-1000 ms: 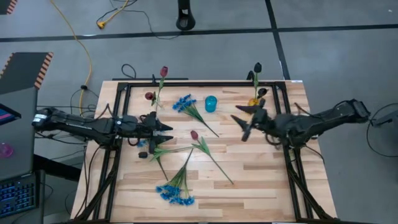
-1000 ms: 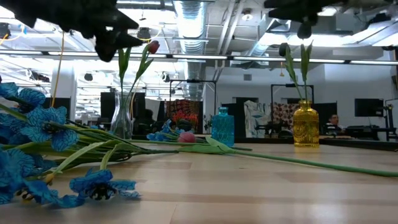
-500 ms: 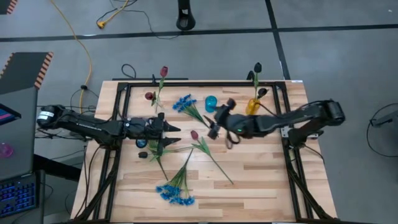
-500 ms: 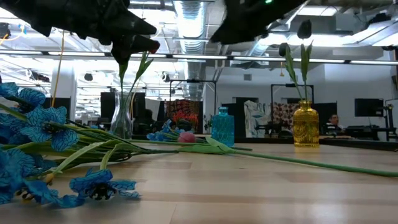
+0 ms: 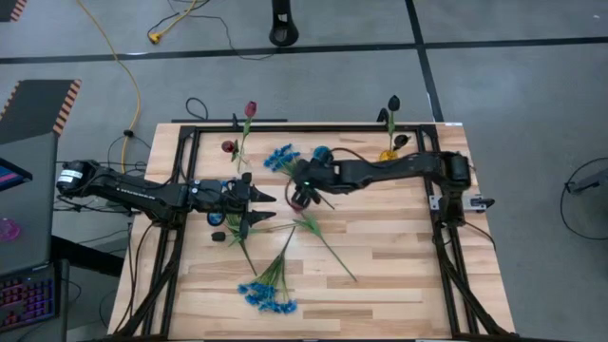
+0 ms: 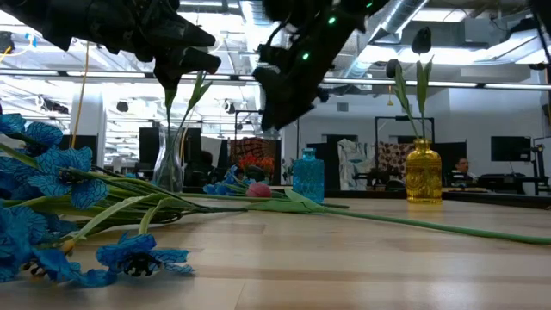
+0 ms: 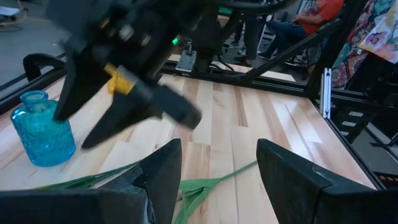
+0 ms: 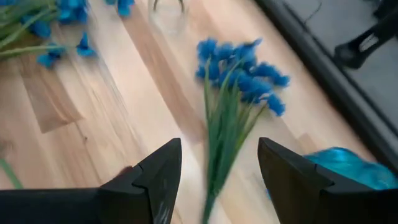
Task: Sort flowers into vase by color
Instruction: Put the top blue flowers into the blue vase
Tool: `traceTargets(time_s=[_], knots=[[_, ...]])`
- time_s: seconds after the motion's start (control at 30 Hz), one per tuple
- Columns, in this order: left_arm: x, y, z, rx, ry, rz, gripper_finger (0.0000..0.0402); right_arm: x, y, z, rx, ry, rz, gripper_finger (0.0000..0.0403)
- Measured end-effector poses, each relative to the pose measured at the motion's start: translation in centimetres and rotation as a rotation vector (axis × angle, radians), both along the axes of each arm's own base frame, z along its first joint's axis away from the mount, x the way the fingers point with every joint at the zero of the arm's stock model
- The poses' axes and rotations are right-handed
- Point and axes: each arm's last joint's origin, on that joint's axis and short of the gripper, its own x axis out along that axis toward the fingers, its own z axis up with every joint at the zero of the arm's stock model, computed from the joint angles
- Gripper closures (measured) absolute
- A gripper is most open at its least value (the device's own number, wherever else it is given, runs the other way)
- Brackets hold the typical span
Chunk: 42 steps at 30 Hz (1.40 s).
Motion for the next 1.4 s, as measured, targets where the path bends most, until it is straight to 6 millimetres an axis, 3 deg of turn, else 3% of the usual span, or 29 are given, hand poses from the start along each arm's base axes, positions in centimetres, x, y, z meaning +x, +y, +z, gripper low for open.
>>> traceTargets(time_s=[0.23,0.53,0.8,1.13,1.4], knots=[[0.0,0.0,0.0,0.000,0.003,-0.007,0.0205,2.0,-2.6,-2.0,0.088,0.058,0.002,0.0163],[0.0,0.0,0.0,0.000,0.004,-0.008,0.0205,1.3,-4.8,-3.0,0.159,0.114,-0.110,0.0163],[0.0,0.0,0.0,-0.001,0.004,-0.008,0.0205,1.3,-4.3,-3.8,0.251,0.130,-0.112,0.0163],[0.0,-0.1,0.0,-0.009,0.002,-0.012,0.0205,2.0,-4.1,-7.4,0.272,0.202,-0.151,0.0163],[0.0,-0.1,0.0,-0.012,0.002,-0.022,0.0205,2.4,-4.2,-9.0,0.243,0.221,-0.169,0.0163]])
